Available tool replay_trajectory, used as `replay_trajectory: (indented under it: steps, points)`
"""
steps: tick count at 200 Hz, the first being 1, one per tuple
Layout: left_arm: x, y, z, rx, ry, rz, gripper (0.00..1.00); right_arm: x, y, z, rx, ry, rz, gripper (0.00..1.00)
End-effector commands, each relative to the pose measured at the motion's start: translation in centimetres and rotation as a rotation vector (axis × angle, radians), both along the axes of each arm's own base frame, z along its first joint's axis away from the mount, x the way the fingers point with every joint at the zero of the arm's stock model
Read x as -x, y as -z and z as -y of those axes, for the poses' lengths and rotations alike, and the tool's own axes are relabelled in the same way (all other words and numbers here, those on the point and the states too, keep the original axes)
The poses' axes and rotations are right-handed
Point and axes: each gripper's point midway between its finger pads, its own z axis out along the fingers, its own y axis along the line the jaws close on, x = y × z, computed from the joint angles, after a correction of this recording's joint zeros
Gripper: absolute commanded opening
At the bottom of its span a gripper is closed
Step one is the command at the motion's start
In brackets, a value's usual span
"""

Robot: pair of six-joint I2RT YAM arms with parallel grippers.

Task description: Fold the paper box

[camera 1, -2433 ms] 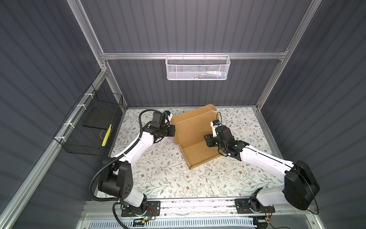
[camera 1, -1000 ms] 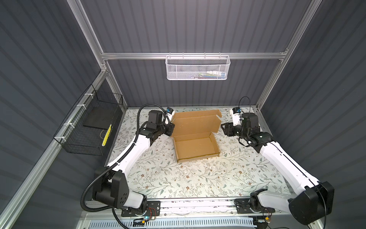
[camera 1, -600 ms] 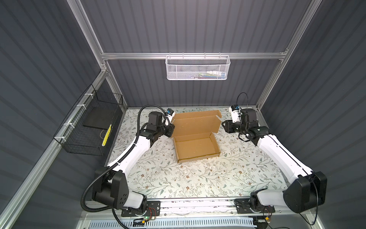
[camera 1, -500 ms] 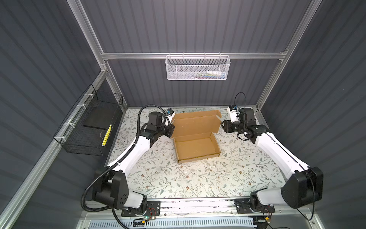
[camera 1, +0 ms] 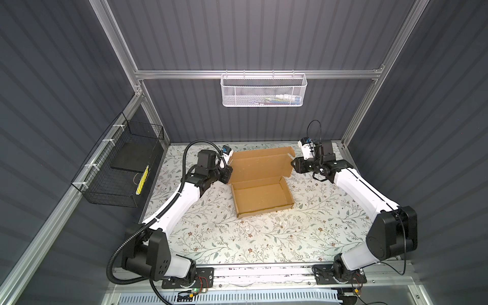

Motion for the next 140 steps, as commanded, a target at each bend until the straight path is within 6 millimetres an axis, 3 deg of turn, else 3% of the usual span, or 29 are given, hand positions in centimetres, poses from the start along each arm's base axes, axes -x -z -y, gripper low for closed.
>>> replay_trajectory:
  steps: [1,140]
  points:
    - [0.1,-1.1,0.1,0.003,0.012,0.046,0.00,-0.9,-0.6,0.0,-0.010,-0.012,0.022,0.49]
    - [0.0,-0.7,0.4,0.020,0.015,0.035,0.00,-2.7,0.9,-2.0,-0.063,-0.088,-0.015,0.40]
